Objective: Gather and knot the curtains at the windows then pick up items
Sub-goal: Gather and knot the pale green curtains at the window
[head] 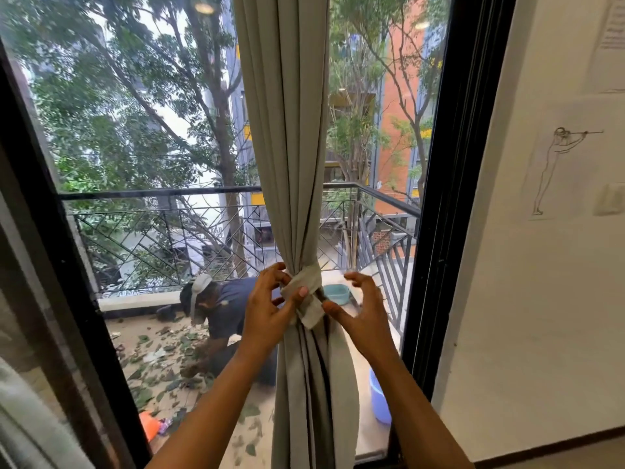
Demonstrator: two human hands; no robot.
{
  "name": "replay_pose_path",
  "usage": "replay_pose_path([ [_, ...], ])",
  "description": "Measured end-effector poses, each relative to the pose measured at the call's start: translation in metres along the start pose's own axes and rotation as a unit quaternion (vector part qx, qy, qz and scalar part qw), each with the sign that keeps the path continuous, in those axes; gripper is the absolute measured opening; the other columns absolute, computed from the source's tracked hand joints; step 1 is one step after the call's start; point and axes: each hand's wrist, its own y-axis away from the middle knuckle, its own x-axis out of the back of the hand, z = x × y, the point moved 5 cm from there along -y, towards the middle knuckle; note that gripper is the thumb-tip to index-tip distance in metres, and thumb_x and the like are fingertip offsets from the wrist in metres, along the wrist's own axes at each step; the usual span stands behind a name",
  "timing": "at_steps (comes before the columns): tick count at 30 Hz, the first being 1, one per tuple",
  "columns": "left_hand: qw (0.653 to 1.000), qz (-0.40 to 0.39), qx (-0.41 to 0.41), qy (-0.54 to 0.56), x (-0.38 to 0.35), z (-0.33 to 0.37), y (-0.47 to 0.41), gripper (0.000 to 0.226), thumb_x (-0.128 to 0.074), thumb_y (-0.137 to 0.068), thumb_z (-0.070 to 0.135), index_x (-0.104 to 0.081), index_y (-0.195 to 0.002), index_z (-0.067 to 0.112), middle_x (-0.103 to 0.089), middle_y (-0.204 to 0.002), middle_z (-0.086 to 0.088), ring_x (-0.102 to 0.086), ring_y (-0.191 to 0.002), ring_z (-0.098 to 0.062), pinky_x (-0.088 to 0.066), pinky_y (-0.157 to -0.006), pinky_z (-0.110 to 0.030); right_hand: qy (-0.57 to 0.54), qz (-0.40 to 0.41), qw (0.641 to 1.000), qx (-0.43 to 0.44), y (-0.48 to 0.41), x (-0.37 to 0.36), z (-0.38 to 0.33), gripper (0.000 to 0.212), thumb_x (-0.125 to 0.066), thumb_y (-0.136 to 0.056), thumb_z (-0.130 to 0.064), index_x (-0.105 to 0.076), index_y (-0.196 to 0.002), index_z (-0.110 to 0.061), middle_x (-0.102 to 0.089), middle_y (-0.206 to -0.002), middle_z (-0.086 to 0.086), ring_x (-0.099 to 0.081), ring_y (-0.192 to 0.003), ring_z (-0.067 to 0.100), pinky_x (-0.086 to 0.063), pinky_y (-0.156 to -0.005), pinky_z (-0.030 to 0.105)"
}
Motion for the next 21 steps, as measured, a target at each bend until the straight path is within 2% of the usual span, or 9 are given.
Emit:
replay_pose_path([
  [2, 0.995, -0.017, 0.045, 0.09, 0.001, -0.011, 0.008, 0.074, -0.072, -0.068, 0.052, -0.041, -0.127, 0.021, -0.053, -0.119, 0.01, -0.058, -0.105, 0.0, -0.049, -0.079, -0.015, 0.02, -0.108, 0.994, -0.017, -0.002, -0.021, 0.006, 0.058, -0.061, -0.086, -0.038, -0.041, -0.138, -0.022, -0.049, -0.135, -0.008, -0.045, -0.123, 0.006, -0.037, -0.101, 0.021],
  [4, 0.987, -0.037, 0.095, 0.126, -0.003, -0.023, 0.02, 0.091, -0.071, -0.072, 0.056, -0.023, -0.144, 0.029, -0.048, -0.134, 0.011, -0.055, -0.116, 0.004, -0.047, -0.089, -0.014, 0.065, -0.148, 0.987, -0.004, 0.008, -0.043, 0.009, 0.044, -0.048, -0.093, -0.033, -0.046, -0.135, -0.02, -0.062, -0.125, 0.006, -0.058, -0.113, 0.02, -0.046, -0.093, 0.031],
  [7, 0.984, -0.057, 0.155, 0.067, -0.012, -0.03, 0.045, 0.055, -0.055, -0.087, 0.055, -0.03, -0.135, 0.042, -0.046, -0.129, 0.026, -0.048, -0.123, 0.005, -0.037, -0.091, -0.003, 0.152, -0.099, 0.983, 0.002, 0.03, -0.056, 0.011, 0.039, -0.035, -0.091, -0.036, -0.063, -0.112, -0.019, -0.071, -0.094, 0.009, -0.066, -0.086, 0.027, -0.042, -0.069, 0.025],
  [9, 0.978, -0.081, 0.187, 0.041, -0.009, -0.037, 0.059, 0.036, -0.045, -0.095, 0.047, -0.037, -0.129, 0.039, -0.046, -0.13, 0.019, -0.043, -0.129, -0.007, -0.035, -0.092, -0.001, 0.22, -0.158, 0.963, 0.011, 0.032, -0.059, 0.014, 0.041, -0.032, -0.091, -0.037, -0.064, -0.109, -0.02, -0.07, -0.096, 0.01, -0.064, -0.09, 0.028, -0.039, -0.069, 0.026],
  [11, 0.972, -0.111, 0.202, 0.036, 0.008, -0.029, 0.055, 0.071, -0.042, -0.081, 0.076, -0.038, -0.139, 0.036, -0.039, -0.145, 0.013, -0.035, -0.138, -0.013, -0.033, -0.11, -0.02, 0.281, -0.274, 0.92, 0.016, 0.01, -0.052, 0.015, 0.033, -0.041, -0.095, -0.034, -0.061, -0.119, -0.022, -0.067, -0.111, 0.012, -0.06, -0.103, 0.031, -0.043, -0.079, 0.032],
  [13, 0.982, -0.058, 0.177, 0.009, 0.041, -0.002, 0.017, 0.119, -0.034, -0.054, 0.099, -0.02, -0.151, 0.032, -0.019, -0.152, 0.015, -0.021, -0.14, -0.009, -0.019, -0.116, -0.036, 0.246, -0.315, 0.916, -0.003, -0.036, -0.026, -0.015, 0.042, -0.054, -0.094, -0.024, -0.049, -0.135, -0.017, -0.055, -0.133, 0.012, -0.053, -0.118, 0.028, -0.041, -0.095, 0.034],
  [15, 0.994, 0.042, 0.101, -0.013, 0.074, 0.052, -0.058, 0.122, -0.029, -0.051, 0.1, -0.011, -0.152, 0.035, -0.014, -0.153, 0.017, -0.019, -0.133, -0.003, -0.017, -0.11, -0.034, 0.124, -0.212, 0.969, -0.029, -0.107, 0.014, -0.085, 0.056, -0.057, -0.093, -0.017, -0.034, -0.144, -0.015, -0.044, -0.143, 0.01, -0.049, -0.123, 0.029, -0.043, -0.096, 0.037],
  [17, 0.996, 0.089, -0.019, -0.026, 0.095, 0.136, -0.145, 0.096, -0.032, -0.071, 0.088, -0.013, -0.151, 0.04, -0.016, -0.158, 0.014, -0.023, -0.135, -0.005, -0.02, -0.108, -0.035, -0.015, -0.083, 0.996, 0.016, -0.185, 0.052, -0.178, 0.061, -0.056, -0.093, -0.024, -0.027, -0.147, -0.021, -0.037, -0.148, 0.004, -0.043, -0.129, 0.025, -0.041, -0.097, 0.037],
  [21, 0.98, 0.103, -0.166, 0.04, 0.121, 0.29, -0.315, 0.06, -0.044, -0.096, 0.046, -0.023, -0.15, 0.029, -0.03, -0.156, -0.004, -0.036, -0.133, -0.014, -0.029, -0.103, -0.032, -0.164, 0.011, 0.975, 0.148, -0.31, 0.092, -0.354, 0.065, -0.053, -0.092, -0.043, -0.022, -0.147, -0.029, -0.03, -0.152, 0.004, -0.034, -0.135, 0.022, -0.033, -0.106, 0.042],
])
